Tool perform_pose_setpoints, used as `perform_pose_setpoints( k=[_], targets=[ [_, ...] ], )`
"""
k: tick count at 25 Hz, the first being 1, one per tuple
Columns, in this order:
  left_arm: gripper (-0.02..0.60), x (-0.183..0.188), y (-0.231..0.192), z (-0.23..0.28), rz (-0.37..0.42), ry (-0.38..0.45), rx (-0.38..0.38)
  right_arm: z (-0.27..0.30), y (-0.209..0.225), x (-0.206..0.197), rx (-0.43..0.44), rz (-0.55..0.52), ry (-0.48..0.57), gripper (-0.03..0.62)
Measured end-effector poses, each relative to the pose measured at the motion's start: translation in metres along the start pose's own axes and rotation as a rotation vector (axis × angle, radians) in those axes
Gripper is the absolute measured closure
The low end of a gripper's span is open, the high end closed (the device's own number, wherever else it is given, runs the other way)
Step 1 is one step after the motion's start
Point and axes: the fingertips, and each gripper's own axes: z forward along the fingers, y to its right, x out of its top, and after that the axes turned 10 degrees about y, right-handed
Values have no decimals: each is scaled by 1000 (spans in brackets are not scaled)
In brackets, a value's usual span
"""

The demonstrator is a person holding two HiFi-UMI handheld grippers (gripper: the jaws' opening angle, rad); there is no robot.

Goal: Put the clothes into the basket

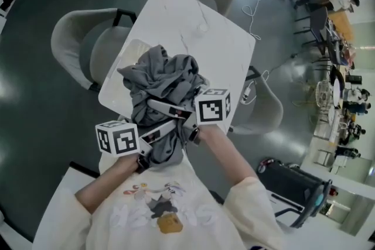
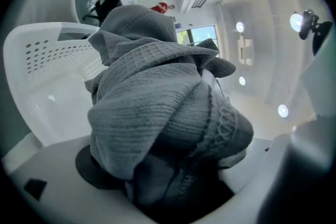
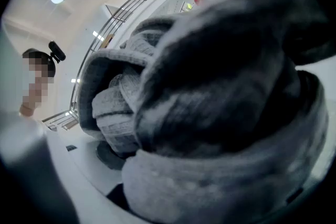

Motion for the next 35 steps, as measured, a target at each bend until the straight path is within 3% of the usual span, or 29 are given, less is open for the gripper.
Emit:
perform_pose_setpoints(
  k=[3,7,11,17,22,35],
  targets=[
    [123,8,-15,1,-56,9,60,13,16,-4,-31,-30,-68,275],
    [123,14,-30,2,-103,31,102,27,31,-7,-39,36,-121,275],
    [123,21,-39,3,-107,65,156,35,42,-5,-74,43,-159,275],
    [123,18,-66,6,-84,52,310,39,79,-17,-214,-262,-325,275],
    [123,29,-72,-2,-77,100,366,48,101,-23,-239,-330,-429,275],
    [123,43,-86,-7,-119,101,352,61,164,-65,-249,-544,-678,276]
  ],
)
